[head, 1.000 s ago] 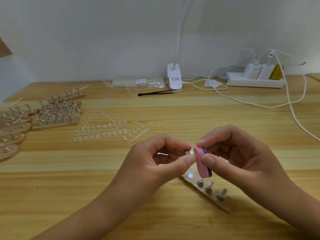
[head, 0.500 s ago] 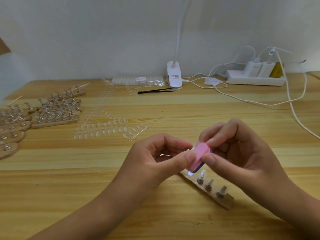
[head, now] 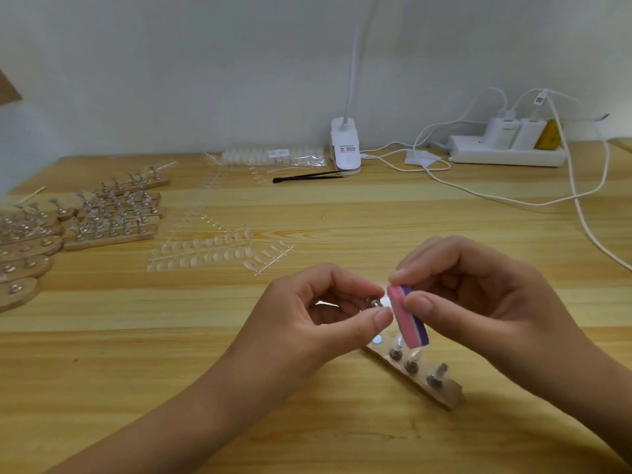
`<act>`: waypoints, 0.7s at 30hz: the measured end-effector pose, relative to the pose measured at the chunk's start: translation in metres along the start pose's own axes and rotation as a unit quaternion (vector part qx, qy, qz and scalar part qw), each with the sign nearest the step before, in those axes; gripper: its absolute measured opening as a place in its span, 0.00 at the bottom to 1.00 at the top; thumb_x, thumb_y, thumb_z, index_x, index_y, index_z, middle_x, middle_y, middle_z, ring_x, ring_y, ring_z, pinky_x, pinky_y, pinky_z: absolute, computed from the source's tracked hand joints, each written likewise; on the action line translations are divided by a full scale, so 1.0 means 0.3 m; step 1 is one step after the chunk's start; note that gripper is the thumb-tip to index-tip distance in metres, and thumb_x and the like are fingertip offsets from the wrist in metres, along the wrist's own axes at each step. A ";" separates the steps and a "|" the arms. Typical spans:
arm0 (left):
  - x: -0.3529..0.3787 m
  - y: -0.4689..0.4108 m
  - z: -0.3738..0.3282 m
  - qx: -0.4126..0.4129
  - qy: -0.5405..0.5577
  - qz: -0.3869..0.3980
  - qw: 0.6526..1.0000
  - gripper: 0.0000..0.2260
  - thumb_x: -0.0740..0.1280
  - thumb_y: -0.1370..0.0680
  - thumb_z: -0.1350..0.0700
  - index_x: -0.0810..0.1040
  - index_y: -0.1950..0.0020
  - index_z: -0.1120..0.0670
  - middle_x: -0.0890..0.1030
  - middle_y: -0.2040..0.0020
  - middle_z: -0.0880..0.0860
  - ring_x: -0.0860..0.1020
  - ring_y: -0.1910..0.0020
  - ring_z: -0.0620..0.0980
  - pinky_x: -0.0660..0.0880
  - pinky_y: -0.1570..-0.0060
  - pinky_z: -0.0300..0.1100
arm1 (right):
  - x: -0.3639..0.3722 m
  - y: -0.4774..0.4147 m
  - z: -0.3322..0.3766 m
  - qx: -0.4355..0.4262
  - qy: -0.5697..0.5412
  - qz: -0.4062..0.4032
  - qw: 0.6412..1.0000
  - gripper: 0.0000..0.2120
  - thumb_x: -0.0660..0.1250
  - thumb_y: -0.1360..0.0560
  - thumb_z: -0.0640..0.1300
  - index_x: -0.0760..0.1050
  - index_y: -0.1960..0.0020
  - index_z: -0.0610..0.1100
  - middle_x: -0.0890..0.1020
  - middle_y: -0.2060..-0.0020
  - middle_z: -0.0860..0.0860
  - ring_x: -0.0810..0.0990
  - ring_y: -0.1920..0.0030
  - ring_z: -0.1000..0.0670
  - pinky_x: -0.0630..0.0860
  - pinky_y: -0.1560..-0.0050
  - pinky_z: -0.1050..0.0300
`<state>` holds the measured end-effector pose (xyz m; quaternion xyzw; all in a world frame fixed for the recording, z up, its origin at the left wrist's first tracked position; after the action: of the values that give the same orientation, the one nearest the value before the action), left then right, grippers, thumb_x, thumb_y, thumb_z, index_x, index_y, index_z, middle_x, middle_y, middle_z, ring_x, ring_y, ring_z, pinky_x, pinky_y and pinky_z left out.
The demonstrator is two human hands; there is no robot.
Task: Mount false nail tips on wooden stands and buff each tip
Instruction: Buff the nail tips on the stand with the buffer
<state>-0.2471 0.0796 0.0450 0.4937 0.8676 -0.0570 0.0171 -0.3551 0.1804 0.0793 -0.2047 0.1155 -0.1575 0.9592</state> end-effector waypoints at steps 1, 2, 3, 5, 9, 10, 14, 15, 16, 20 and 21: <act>0.005 0.004 -0.004 0.012 -0.021 0.002 1.000 0.11 0.78 0.34 0.48 0.84 0.54 0.47 0.85 0.57 0.51 0.83 0.56 0.51 0.78 0.56 0.37 | -0.003 0.000 -0.001 0.003 0.009 0.002 1.000 0.09 0.72 0.27 0.51 0.81 0.51 0.47 0.83 0.56 0.48 0.83 0.58 0.50 0.78 0.56 0.62; 0.011 0.006 -0.012 0.026 -0.043 0.005 0.999 0.11 0.77 0.34 0.47 0.84 0.54 0.46 0.85 0.57 0.49 0.83 0.57 0.48 0.78 0.56 0.36 | -0.007 -0.002 0.000 0.001 0.020 0.001 1.000 0.09 0.71 0.26 0.50 0.82 0.50 0.47 0.83 0.56 0.47 0.82 0.58 0.48 0.78 0.57 0.62; 0.013 0.009 -0.021 0.040 -0.061 0.008 0.997 0.11 0.75 0.33 0.46 0.84 0.54 0.46 0.84 0.57 0.47 0.82 0.57 0.47 0.78 0.56 0.36 | -0.010 -0.003 0.002 -0.004 0.032 0.002 0.999 0.09 0.71 0.26 0.50 0.82 0.50 0.47 0.83 0.57 0.47 0.82 0.58 0.47 0.78 0.58 0.61; 0.004 0.010 -0.029 0.052 -0.071 0.003 0.996 0.11 0.75 0.33 0.45 0.84 0.54 0.45 0.84 0.58 0.47 0.82 0.57 0.46 0.78 0.57 0.36 | -0.009 -0.001 0.004 -0.013 0.050 0.011 0.999 0.08 0.71 0.26 0.49 0.82 0.49 0.46 0.82 0.56 0.48 0.81 0.58 0.44 0.78 0.57 0.59; -0.029 0.001 -0.038 0.058 -0.059 -0.020 0.996 0.12 0.75 0.35 0.45 0.84 0.54 0.45 0.85 0.56 0.49 0.83 0.57 0.49 0.78 0.57 0.36 | -0.012 0.005 -0.004 -0.020 0.053 0.015 0.998 0.08 0.71 0.25 0.47 0.82 0.50 0.44 0.82 0.57 0.49 0.80 0.59 0.44 0.77 0.55 0.59; -0.027 0.001 -0.042 0.066 -0.072 -0.020 0.995 0.12 0.74 0.35 0.45 0.84 0.54 0.46 0.85 0.57 0.48 0.82 0.57 0.48 0.78 0.57 0.36 | -0.010 0.005 -0.006 -0.022 0.054 0.015 0.998 0.08 0.71 0.25 0.47 0.82 0.50 0.43 0.82 0.57 0.49 0.80 0.60 0.43 0.77 0.55 0.59; -0.028 0.003 -0.055 0.093 -0.133 -0.023 0.987 0.10 0.73 0.33 0.45 0.84 0.54 0.47 0.83 0.58 0.46 0.81 0.57 0.46 0.77 0.57 0.34 | -0.001 0.004 -0.011 -0.031 0.067 0.015 0.997 0.08 0.70 0.25 0.45 0.82 0.49 0.42 0.81 0.58 0.48 0.80 0.59 0.42 0.78 0.56 0.56; -0.031 0.002 -0.058 0.096 -0.140 -0.023 0.985 0.11 0.73 0.33 0.45 0.84 0.54 0.47 0.83 0.58 0.45 0.81 0.57 0.46 0.77 0.56 0.34 | -0.001 0.003 -0.011 -0.032 0.066 0.012 0.997 0.08 0.70 0.25 0.46 0.82 0.49 0.43 0.82 0.57 0.48 0.81 0.59 0.43 0.78 0.56 0.56; -0.031 0.002 -0.060 0.098 -0.145 -0.020 0.984 0.11 0.73 0.33 0.45 0.84 0.53 0.46 0.83 0.58 0.45 0.81 0.57 0.46 0.77 0.56 0.33 | -0.004 0.002 -0.009 -0.034 0.065 0.007 0.997 0.09 0.70 0.25 0.47 0.82 0.49 0.44 0.82 0.57 0.49 0.81 0.58 0.43 0.79 0.56 0.55; -0.009 -0.003 -0.035 0.079 -0.138 0.008 0.987 0.11 0.74 0.33 0.45 0.83 0.53 0.45 0.83 0.57 0.45 0.81 0.57 0.46 0.76 0.57 0.35 | -0.012 -0.004 0.004 -0.043 0.082 -0.002 0.996 0.08 0.69 0.25 0.46 0.81 0.49 0.44 0.82 0.55 0.49 0.82 0.58 0.45 0.78 0.54 0.58; -0.005 -0.004 -0.026 0.070 -0.130 0.013 0.989 0.10 0.74 0.33 0.45 0.83 0.54 0.45 0.83 0.58 0.45 0.81 0.57 0.46 0.77 0.56 0.36 | -0.006 -0.005 0.007 -0.047 0.085 0.008 0.995 0.08 0.69 0.25 0.45 0.81 0.49 0.43 0.82 0.55 0.50 0.81 0.59 0.45 0.77 0.54 0.58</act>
<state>-0.2472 0.0787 0.0529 0.4929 0.8456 -0.1810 0.0963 -0.3564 0.1805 0.0821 -0.2341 0.2050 -0.1612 0.9366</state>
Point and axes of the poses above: each hand's wrist, its own y-axis away from the middle knuckle, its own x-axis out of the palm, z = x × y, the point moved 8 cm from there along -y, towards the middle knuckle
